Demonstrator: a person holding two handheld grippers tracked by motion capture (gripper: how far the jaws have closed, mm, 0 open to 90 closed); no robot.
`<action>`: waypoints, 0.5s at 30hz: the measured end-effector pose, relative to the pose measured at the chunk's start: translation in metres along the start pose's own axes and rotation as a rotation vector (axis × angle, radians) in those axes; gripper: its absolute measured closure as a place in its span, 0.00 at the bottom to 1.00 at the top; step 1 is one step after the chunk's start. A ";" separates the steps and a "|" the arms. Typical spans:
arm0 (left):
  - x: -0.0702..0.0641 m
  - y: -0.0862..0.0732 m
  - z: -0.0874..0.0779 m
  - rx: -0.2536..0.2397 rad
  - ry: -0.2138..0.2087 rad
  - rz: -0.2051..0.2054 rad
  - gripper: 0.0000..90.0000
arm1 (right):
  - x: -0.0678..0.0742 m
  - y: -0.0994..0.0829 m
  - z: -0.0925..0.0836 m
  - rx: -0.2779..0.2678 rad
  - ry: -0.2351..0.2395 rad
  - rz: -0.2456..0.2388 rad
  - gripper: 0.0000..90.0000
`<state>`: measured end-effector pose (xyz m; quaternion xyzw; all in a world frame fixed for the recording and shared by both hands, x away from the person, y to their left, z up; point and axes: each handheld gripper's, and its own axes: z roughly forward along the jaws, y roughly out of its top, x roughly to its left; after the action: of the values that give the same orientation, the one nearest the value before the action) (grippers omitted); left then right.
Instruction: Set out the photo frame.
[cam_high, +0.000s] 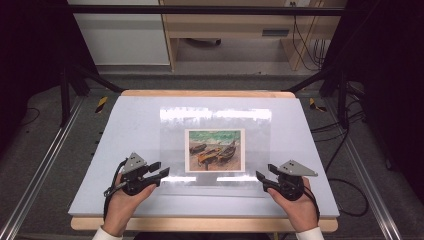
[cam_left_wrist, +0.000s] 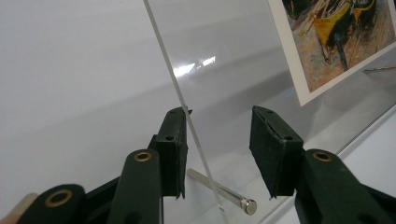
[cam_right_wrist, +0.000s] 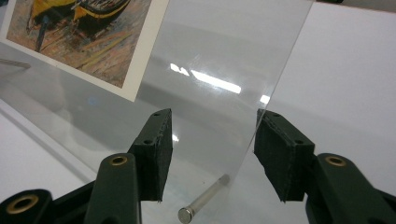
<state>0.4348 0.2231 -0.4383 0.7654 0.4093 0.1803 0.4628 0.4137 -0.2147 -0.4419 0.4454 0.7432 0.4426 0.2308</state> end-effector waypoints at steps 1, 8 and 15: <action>0.000 0.000 0.000 0.000 0.000 0.000 0.63 | 0.000 0.000 0.000 0.000 0.000 0.000 0.53; -0.001 -0.002 -0.003 0.007 -0.002 0.013 0.65 | 0.001 -0.002 -0.004 0.001 -0.003 -0.010 0.57; -0.002 -0.004 -0.005 0.012 -0.002 0.021 0.67 | 0.002 -0.004 -0.007 0.001 -0.006 -0.013 0.60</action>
<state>0.4280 0.2252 -0.4385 0.7725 0.4020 0.1818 0.4567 0.4060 -0.2170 -0.4422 0.4423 0.7456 0.4392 0.2356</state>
